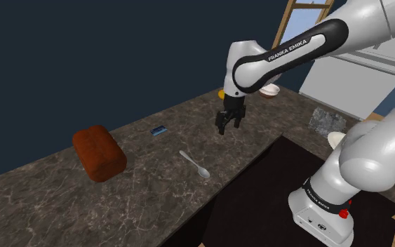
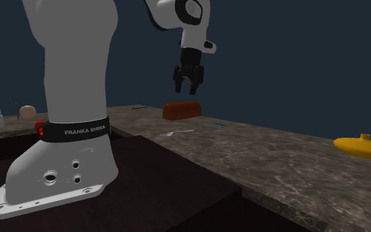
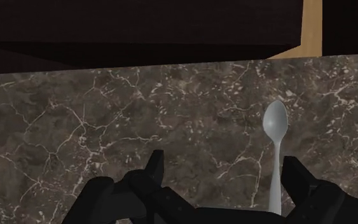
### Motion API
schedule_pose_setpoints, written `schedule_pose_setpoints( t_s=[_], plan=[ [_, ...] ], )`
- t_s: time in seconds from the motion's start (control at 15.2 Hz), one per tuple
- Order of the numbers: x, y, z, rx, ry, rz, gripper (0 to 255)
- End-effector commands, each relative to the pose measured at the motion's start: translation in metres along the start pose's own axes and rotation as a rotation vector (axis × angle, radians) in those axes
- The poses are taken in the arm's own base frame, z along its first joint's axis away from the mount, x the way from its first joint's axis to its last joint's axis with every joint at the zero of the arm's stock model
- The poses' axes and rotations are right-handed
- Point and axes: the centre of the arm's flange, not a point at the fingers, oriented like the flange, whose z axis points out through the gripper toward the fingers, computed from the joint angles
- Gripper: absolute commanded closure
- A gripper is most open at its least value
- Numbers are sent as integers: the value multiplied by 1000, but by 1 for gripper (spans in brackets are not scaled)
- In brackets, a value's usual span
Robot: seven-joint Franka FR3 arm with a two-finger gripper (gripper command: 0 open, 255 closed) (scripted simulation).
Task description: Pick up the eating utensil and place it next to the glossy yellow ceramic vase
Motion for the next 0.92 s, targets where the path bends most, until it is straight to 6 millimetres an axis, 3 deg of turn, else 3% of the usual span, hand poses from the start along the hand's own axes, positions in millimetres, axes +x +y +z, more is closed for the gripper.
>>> schedule_pose_setpoints(
  t_s=[0.0,0.86],
  plan=[
    [13,-14,24,10,3,-13,0],
    [98,-96,137,70,11,-93,0]
  ],
)
